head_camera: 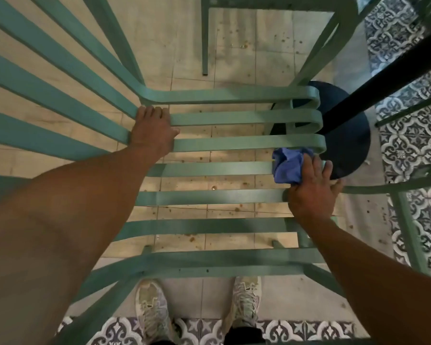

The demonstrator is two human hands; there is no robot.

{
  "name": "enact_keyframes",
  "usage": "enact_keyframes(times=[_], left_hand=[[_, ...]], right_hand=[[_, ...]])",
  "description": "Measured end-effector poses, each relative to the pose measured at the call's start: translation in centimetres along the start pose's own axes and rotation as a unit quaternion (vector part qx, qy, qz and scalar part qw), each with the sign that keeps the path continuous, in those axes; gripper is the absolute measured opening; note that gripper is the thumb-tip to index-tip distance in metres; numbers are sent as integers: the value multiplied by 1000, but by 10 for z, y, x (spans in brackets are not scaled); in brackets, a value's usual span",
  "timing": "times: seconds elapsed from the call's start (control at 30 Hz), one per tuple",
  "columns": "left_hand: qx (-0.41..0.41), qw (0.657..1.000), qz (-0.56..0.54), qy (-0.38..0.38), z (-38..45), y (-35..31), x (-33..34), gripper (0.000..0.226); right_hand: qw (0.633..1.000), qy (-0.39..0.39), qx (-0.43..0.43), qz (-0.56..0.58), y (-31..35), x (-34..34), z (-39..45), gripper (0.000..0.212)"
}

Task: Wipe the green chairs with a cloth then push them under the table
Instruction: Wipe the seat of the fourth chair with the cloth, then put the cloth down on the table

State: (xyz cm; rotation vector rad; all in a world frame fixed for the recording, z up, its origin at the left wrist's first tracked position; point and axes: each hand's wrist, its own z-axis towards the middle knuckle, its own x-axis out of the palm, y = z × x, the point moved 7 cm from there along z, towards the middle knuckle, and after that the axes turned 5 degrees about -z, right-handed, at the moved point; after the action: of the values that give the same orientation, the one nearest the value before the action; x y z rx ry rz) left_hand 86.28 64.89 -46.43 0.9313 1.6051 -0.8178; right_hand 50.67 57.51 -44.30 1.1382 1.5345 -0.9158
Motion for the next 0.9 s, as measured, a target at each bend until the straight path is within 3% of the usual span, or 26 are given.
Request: enact_keyframes(times=[0.13, 0.17, 0.23, 0.3, 0.33, 0.4, 0.47, 0.53, 0.57, 0.6, 0.63, 0.7, 0.8, 0.9], left_hand=[[-51, 998, -45, 1, -24, -13, 2, 53], [-58, 997, -54, 4, -31, -18, 3, 52], [-69, 996, -54, 26, -40, -25, 7, 52], [-69, 996, -32, 53, -51, -25, 8, 51], [-57, 996, -29, 57, -58, -27, 4, 50], [-44, 993, -102, 41, -78, -33, -15, 45], [-73, 950, -300, 42, -105, -43, -40, 40], [-108, 843, -515, 115, -133, -64, -63, 44], [-123, 779, -588, 181, -146, -79, -73, 57], [-128, 731, -623, 248, -159, -94, -83, 72], [-115, 709, -630, 295, -169, -108, -96, 80], [-77, 712, -624, 312, -184, -126, -128, 67], [-76, 736, -622, 256, -192, -135, -179, 26], [-75, 731, -634, 239, -202, -147, -221, 22]], right_hand=[[988, 49, 140, 45, 39, 0, -1, 73], [991, 66, 107, 43, 66, 4, -2, 75], [995, 83, -60, 17, 134, 13, -12, 79], [966, 123, -225, 22, 190, 21, -38, 77], [952, 140, -269, 41, 205, 22, -50, 77], [947, 159, -258, 109, 206, 13, -59, 75], [944, 179, -181, 212, 180, -10, -61, 68], [928, 147, -115, 322, 144, -49, -70, 52], [920, 125, -89, 359, 128, -71, -77, 46], [917, 115, -70, 375, 115, -91, -85, 43], [917, 120, -57, 376, 106, -108, -91, 43], [910, 148, -45, 385, 90, -138, -103, 44], [875, 204, -41, 436, 56, -180, -124, 53], [844, 242, -53, 475, 24, -224, -155, 41]])
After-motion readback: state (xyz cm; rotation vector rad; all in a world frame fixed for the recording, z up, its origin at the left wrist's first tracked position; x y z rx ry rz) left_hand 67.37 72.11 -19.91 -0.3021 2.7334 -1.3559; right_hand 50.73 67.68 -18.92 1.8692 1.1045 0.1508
